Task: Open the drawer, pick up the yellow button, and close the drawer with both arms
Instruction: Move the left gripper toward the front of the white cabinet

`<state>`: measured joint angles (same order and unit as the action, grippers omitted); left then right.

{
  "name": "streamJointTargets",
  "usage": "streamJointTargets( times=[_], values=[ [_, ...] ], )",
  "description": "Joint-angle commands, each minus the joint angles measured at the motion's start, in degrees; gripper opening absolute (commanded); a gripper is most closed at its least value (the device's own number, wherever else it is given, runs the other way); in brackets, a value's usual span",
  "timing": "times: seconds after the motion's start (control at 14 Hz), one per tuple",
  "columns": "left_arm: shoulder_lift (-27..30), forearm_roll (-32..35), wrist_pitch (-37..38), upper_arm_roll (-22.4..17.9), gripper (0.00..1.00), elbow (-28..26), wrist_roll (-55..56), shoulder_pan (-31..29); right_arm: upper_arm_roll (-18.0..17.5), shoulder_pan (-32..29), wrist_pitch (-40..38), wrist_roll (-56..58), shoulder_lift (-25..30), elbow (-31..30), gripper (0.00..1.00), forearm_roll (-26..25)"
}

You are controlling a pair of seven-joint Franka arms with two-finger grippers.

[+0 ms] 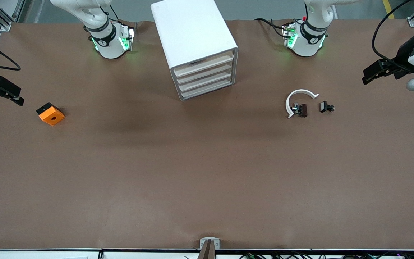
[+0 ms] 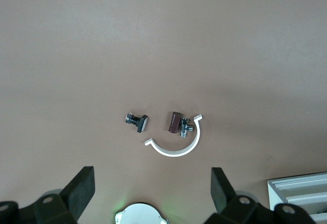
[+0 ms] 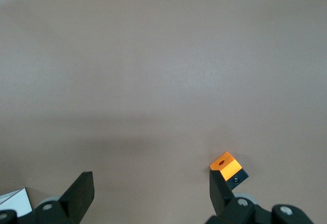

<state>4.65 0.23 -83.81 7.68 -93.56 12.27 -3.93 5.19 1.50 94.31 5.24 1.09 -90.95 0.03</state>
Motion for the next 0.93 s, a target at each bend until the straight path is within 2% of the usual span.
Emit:
streamJointTargets(
  times=[0.0,0.21,0.36,0.5,0.86],
  values=[
    [-0.6,-0.1,1.1,0.2,1.00,1.4,-1.7,-0.5,-0.3,-0.4,-1.0,-0.1,-0.6,1.5,1.00,0.2],
    [-2.8,0.2,1.0,0.2,1.00,3.5,-2.4,-0.5,-0.3,-0.4,-0.9,-0.1,-0.6,1.5,1.00,0.2],
    [-6.8,0.2,1.1,0.2,1.00,6.7,-2.8,-0.6,-0.3,-0.4,-1.0,-0.1,-0.6,1.5,1.00,0.2],
    [-10.2,0.0,0.9,0.2,1.00,7.1,-2.9,-0.5,-0.3,-0.2,-1.0,-0.1,-0.6,1.5,1.00,0.2],
    [-20.2,-0.1,0.5,0.2,1.00,11.8,-2.9,0.0,-0.3,0.1,-0.9,-0.1,-0.8,1.5,1.00,0.3]
  ],
)
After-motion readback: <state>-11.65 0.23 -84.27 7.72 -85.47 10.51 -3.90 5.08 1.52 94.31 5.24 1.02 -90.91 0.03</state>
